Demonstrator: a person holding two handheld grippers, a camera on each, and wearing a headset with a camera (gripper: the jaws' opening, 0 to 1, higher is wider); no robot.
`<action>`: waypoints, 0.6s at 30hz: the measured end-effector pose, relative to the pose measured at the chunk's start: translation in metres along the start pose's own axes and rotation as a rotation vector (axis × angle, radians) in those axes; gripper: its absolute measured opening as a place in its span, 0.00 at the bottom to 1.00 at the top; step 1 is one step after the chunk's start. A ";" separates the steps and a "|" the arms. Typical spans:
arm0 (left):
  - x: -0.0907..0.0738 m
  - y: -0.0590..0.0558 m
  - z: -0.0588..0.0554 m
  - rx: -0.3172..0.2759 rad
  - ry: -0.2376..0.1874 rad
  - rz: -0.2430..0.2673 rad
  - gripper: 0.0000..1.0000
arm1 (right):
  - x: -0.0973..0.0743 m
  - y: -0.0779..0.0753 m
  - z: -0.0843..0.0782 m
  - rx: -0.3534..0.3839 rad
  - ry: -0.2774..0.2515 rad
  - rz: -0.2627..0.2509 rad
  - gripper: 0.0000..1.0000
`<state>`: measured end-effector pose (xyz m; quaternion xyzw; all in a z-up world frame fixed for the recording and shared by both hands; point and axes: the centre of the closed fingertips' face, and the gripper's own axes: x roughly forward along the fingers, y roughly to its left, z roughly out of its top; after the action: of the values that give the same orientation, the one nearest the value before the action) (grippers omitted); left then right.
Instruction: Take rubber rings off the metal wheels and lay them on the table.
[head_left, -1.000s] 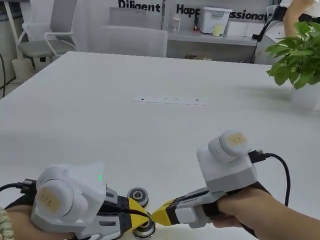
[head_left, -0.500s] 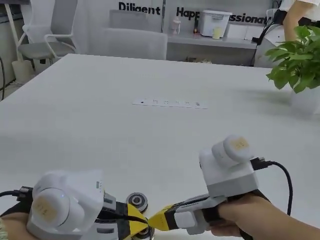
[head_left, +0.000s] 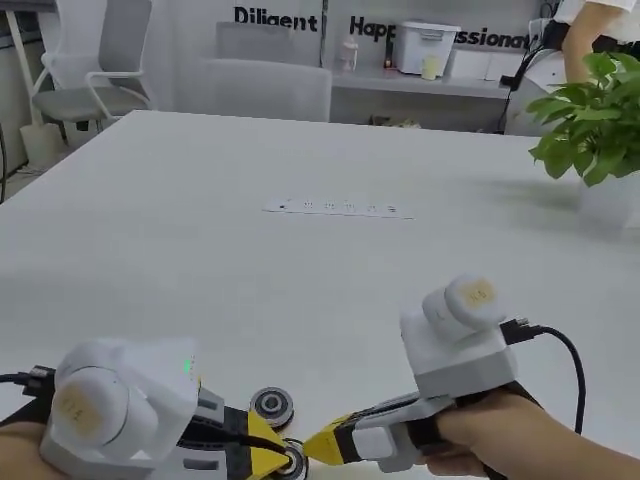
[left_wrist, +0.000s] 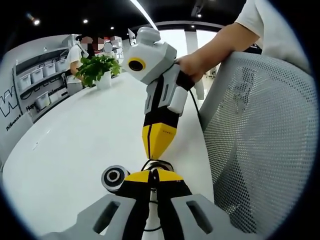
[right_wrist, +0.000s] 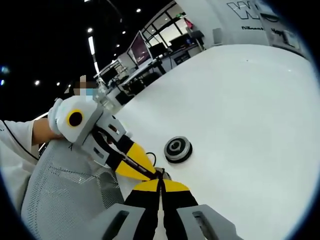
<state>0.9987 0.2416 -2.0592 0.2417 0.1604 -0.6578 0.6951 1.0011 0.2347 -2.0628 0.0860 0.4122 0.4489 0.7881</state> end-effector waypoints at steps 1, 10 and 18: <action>0.000 0.000 0.000 0.001 0.000 0.000 0.00 | 0.000 0.000 0.000 0.003 0.000 0.002 0.00; 0.000 0.000 0.000 0.029 0.006 0.006 0.00 | 0.002 0.010 0.003 -0.005 -0.003 0.024 0.00; 0.000 0.001 0.000 0.012 0.003 0.009 0.00 | -0.004 0.015 0.020 -0.006 -0.071 0.042 0.00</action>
<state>0.9999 0.2418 -2.0595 0.2476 0.1562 -0.6554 0.6963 1.0051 0.2446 -2.0401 0.1081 0.3808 0.4633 0.7929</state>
